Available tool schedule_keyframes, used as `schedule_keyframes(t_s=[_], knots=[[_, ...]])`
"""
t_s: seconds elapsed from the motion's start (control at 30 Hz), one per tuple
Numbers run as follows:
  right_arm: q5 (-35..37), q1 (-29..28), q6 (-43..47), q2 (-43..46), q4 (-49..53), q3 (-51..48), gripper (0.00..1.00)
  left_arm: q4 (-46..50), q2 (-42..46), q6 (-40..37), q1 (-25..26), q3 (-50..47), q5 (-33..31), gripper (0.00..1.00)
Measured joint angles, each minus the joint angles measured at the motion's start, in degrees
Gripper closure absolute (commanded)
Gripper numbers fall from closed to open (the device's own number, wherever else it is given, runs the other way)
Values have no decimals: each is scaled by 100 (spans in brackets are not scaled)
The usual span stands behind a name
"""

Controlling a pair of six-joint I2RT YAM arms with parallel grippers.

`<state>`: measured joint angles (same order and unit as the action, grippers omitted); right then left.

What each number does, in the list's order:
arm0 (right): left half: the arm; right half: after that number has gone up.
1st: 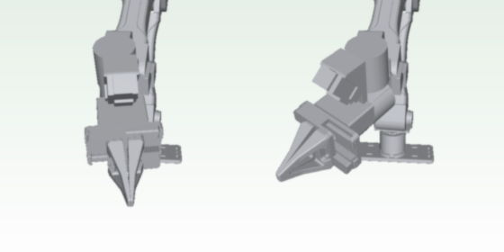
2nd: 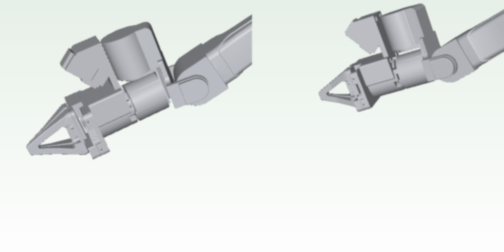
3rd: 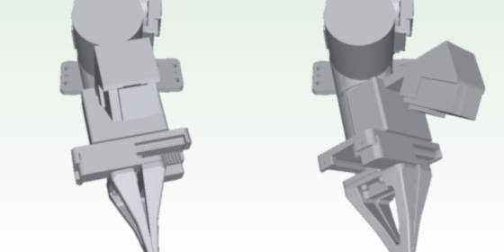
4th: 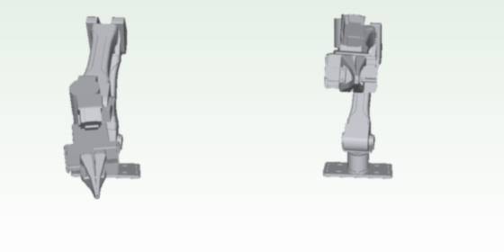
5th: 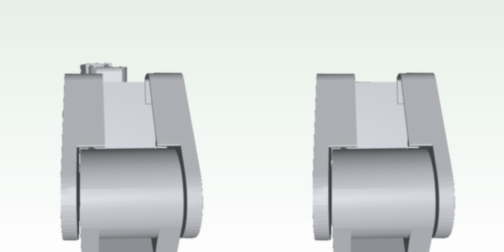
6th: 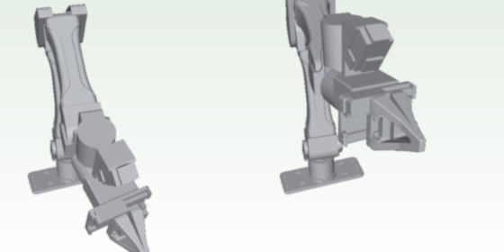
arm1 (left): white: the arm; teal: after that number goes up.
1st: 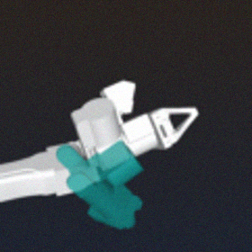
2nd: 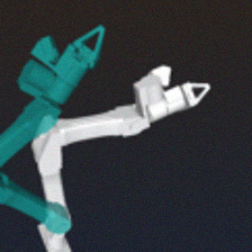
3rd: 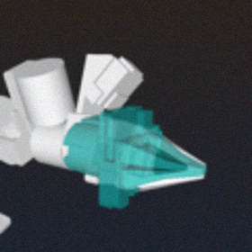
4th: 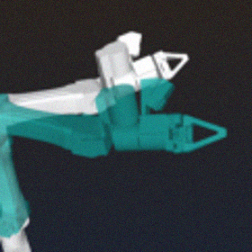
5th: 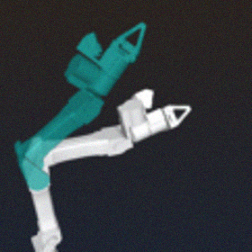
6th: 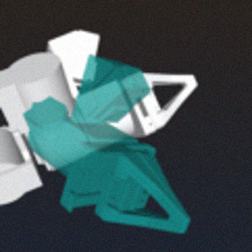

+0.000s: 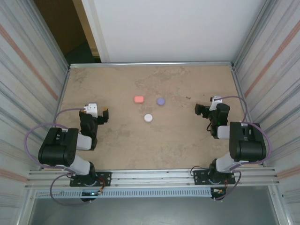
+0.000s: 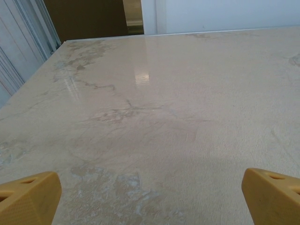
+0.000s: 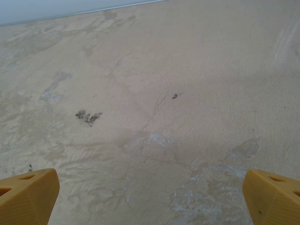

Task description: Insert wireless bluetooth earbuds into charging case

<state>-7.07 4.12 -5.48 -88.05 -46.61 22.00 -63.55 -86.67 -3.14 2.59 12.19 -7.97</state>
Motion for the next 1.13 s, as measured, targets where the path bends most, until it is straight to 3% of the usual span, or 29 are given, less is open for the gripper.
schedule_keyframes(t_s=[0.3, 0.47, 1.13], knots=[[0, 0, 0, 0, 0, 0, 1, 1244, -11, 13, -105, 1016, 588, 1], [0, 0, 0, 0, 0, 0, 1, 1578, -11, 13, -105, 1097, 713, 1], [129, -15, 0, 0, 0, 0, 1, 1799, -11, 11, -105, 1095, 802, 1]])
